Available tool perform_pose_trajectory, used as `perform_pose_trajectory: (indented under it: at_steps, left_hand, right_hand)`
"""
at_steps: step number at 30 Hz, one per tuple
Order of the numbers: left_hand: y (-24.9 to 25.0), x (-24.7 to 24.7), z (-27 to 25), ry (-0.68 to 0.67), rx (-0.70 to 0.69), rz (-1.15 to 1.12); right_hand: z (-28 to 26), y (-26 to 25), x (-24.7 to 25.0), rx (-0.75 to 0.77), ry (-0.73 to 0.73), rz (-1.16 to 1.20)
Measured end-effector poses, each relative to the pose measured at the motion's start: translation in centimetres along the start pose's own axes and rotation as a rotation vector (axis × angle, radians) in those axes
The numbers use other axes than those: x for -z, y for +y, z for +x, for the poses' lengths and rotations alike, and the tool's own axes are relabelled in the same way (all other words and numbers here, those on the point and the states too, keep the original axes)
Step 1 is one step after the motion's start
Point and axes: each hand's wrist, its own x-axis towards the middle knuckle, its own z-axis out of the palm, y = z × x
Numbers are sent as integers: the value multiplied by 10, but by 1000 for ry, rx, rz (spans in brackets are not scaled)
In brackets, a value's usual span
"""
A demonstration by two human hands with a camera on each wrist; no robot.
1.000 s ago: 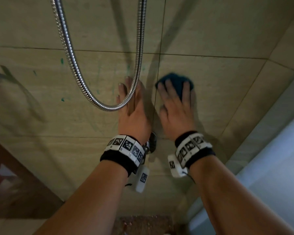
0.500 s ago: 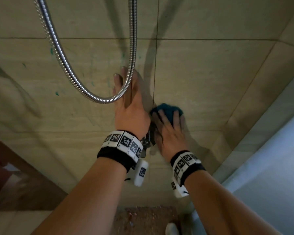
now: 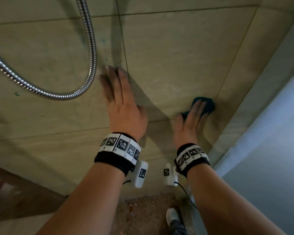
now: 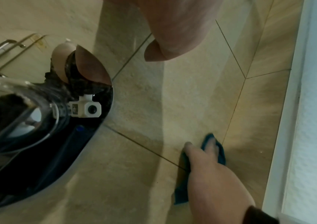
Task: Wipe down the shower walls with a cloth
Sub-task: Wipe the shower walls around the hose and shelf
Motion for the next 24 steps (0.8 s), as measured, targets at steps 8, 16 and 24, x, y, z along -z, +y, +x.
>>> perform_pose_trajectory:
  at_steps: [8, 16, 24]
  left_hand:
    - [1, 0, 0, -8, -7, 5]
    - [35, 20, 22, 9, -49, -33]
    - [44, 43, 54, 38, -33, -144]
  right_hand:
    - [-14, -30, -7, 0, -53, 153]
    - [48, -111, 63, 229, 150, 78]
    - [50, -172, 61, 595, 31, -195]
